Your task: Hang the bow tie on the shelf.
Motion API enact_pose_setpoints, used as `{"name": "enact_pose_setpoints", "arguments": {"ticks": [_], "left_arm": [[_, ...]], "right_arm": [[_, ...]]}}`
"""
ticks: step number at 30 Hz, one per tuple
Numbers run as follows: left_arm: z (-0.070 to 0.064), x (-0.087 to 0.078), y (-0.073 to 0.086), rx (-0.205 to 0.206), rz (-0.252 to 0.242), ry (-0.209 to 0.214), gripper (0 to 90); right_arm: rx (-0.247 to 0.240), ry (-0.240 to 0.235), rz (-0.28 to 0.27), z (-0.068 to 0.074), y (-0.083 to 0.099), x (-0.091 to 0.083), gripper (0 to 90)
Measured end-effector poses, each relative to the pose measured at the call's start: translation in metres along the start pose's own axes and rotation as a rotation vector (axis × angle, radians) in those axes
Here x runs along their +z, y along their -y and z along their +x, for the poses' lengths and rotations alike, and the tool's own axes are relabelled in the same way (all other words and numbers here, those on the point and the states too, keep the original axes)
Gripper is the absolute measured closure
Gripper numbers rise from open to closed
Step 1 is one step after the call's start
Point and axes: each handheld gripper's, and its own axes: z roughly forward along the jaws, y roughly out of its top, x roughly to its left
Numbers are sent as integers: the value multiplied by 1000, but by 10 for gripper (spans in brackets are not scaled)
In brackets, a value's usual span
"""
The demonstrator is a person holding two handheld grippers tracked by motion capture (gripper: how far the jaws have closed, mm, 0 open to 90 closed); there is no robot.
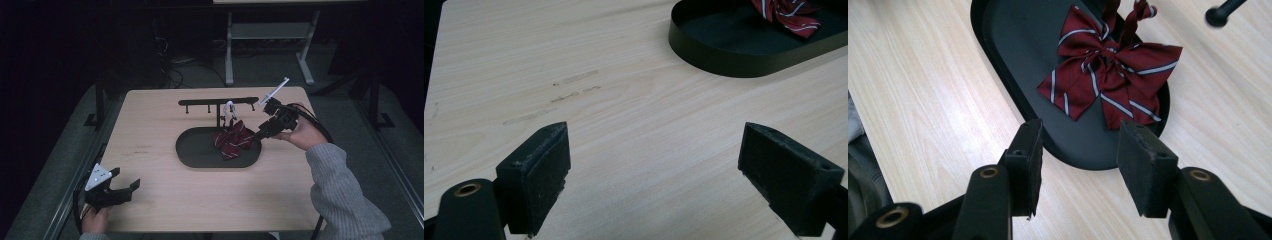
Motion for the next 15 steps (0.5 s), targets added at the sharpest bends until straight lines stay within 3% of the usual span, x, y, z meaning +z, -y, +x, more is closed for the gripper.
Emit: {"name": "enact_pose_setpoints", "arguments": {"ticks": [15], "left_arm": [[-1,0,0,0,6,0,129]], "right_arm": [[36,-12,0,-1,21,6,499]]}}
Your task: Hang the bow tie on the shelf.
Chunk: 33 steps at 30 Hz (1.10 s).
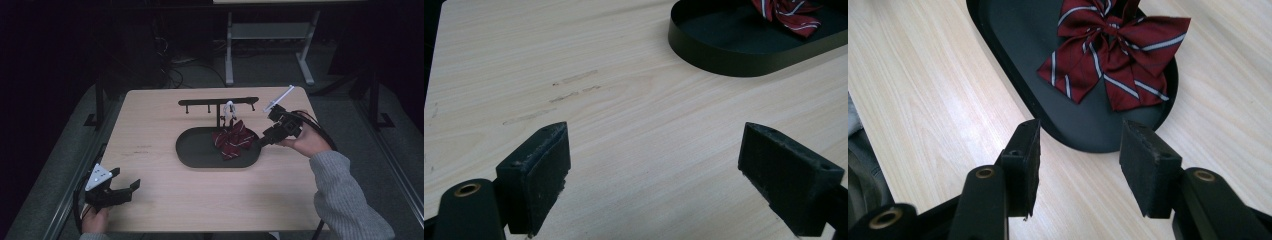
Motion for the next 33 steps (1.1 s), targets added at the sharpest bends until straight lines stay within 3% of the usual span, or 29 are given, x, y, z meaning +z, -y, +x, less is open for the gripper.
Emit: {"name": "enact_pose_setpoints", "arguments": {"ticks": [33], "left_arm": [[0,0,0,11,7,2,130]], "right_arm": [[55,-25,-17,-2,48,16,491]]}}
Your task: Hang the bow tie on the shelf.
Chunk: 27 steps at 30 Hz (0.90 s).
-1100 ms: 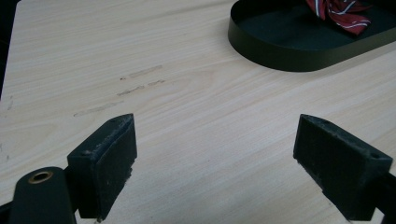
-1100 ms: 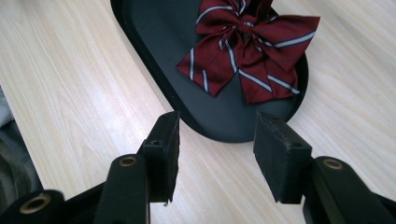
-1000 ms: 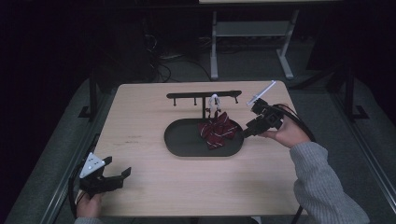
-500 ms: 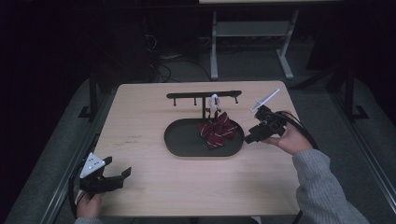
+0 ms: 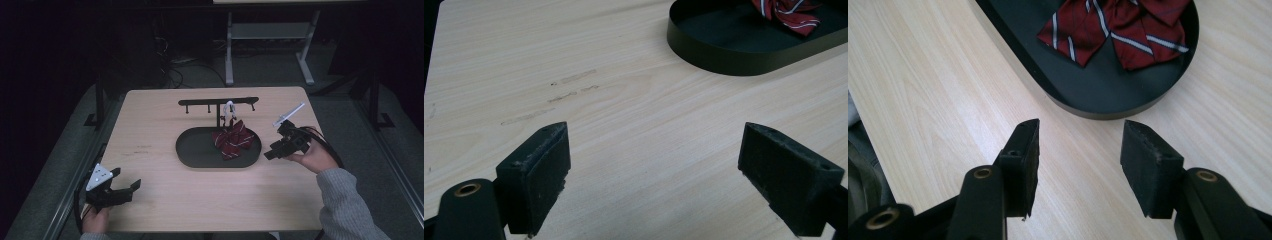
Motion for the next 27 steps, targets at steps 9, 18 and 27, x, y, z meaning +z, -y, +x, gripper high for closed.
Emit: {"name": "enact_pose_setpoints", "arguments": {"ticks": [9,18,27], "left_arm": [[-1,1,0,0,-1,0,130],[-1,1,0,-1,1,1,130],[-2,2,0,0,4,2,130]], "right_arm": [[12,-2,-5,-1,12,4,491],[25,-6,-6,-1,25,7,491],[42,-18,-6,1,39,13,491]]}}
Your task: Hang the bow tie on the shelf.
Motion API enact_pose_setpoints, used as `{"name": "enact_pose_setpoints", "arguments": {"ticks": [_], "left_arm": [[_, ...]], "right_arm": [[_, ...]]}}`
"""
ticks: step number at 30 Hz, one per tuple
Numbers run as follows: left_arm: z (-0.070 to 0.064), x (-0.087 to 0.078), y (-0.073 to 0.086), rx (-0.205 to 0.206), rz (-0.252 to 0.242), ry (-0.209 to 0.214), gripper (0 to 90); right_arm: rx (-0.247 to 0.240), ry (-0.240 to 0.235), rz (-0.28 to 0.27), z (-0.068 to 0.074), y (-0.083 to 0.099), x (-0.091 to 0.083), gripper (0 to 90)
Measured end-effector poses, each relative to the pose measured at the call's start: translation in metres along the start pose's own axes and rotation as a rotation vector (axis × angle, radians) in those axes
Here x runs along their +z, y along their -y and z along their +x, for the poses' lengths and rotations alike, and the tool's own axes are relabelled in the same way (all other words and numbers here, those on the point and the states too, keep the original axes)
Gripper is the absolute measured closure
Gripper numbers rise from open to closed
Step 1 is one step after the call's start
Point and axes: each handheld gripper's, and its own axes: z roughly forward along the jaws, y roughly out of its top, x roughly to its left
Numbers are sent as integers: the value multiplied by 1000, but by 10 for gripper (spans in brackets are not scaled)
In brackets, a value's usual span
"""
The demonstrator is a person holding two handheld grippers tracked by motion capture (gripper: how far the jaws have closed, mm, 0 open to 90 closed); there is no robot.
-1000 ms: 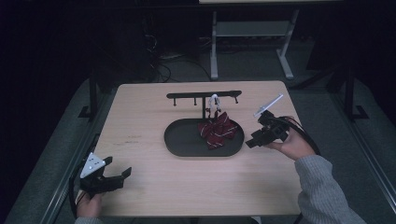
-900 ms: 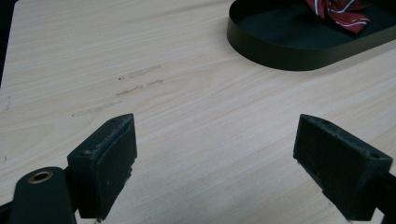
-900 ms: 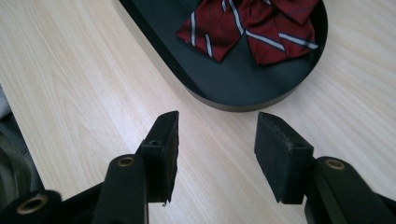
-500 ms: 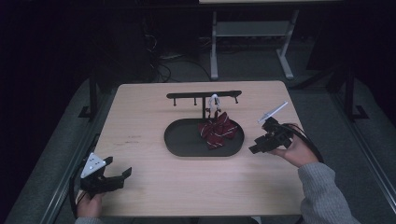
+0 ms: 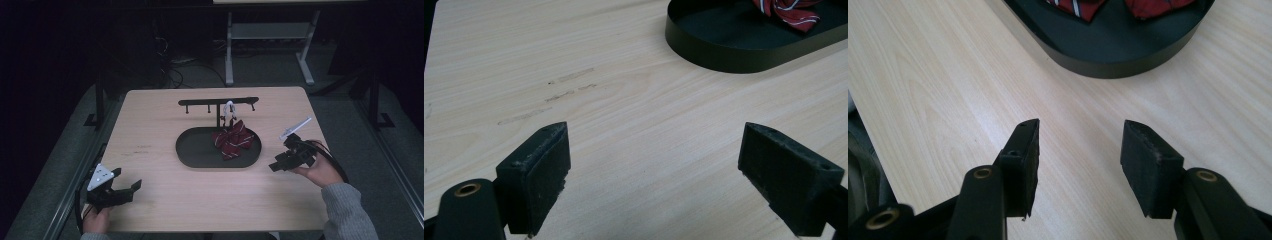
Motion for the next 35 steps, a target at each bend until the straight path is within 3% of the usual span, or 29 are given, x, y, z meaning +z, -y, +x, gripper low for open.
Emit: {"name": "enact_pose_setpoints", "arguments": {"ticks": [10,35], "left_arm": [[0,0,0,5,2,2,130],[-1,1,0,10,-2,4,130]], "right_arm": [[8,0,-8,2,11,3,490],[14,-11,-59,23,44,14,481]]}}
